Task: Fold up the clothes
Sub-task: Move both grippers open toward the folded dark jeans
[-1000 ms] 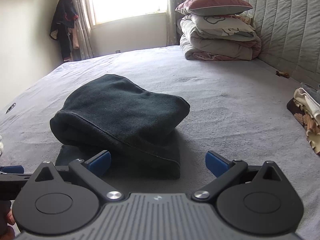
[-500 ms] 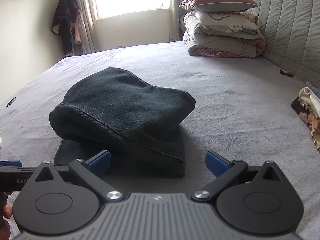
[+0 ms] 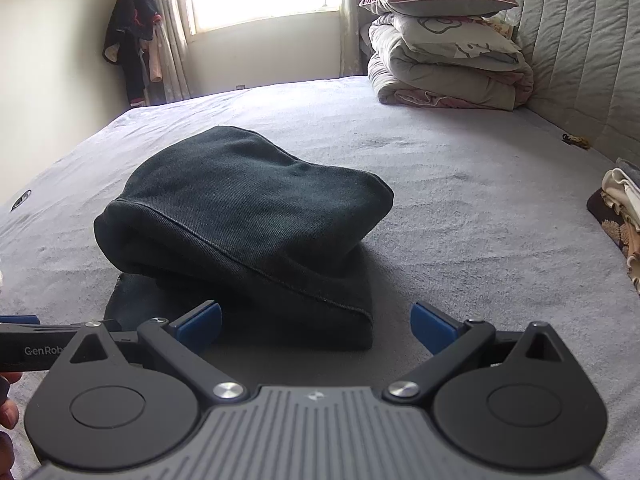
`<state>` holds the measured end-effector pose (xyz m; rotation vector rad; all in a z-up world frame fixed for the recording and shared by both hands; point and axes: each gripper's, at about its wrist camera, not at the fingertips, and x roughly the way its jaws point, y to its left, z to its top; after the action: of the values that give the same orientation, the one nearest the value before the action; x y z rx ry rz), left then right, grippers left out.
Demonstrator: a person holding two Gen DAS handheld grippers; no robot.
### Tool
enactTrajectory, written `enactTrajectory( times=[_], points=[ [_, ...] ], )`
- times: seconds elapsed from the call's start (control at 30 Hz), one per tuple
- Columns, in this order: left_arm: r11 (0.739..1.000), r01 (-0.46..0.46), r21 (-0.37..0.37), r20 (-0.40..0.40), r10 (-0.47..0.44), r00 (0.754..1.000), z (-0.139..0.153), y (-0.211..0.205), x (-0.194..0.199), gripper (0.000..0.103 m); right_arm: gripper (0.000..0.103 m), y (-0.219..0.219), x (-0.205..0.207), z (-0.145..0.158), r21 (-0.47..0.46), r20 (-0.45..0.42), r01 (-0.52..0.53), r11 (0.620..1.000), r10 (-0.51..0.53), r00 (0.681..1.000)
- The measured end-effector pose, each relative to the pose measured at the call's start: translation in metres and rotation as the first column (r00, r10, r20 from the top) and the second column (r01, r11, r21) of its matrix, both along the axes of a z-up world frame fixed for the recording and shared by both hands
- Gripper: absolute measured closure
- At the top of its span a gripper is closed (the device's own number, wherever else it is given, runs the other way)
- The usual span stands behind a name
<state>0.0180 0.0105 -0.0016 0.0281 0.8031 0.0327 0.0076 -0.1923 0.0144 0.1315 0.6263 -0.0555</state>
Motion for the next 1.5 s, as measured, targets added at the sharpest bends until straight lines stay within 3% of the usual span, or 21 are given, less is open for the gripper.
enactTrajectory(
  times=[1.13, 1.5],
  points=[
    [1.0, 0.016, 0.019, -0.013, -0.016, 1.0, -0.007, -0.003, 0.01, 0.0, 0.0, -0.002, 0.011, -0.011, 0.01, -0.047, -0.013, 1.0, 0.013, 0.999],
    [0.999, 0.051, 0.003, 0.041, -0.051, 0.998, -0.013, 0.005, 0.012, 0.0, 0.003, -0.005, 0.014, -0.013, 0.004, -0.047, -0.012, 1.0, 0.012, 0.999]
  ],
)
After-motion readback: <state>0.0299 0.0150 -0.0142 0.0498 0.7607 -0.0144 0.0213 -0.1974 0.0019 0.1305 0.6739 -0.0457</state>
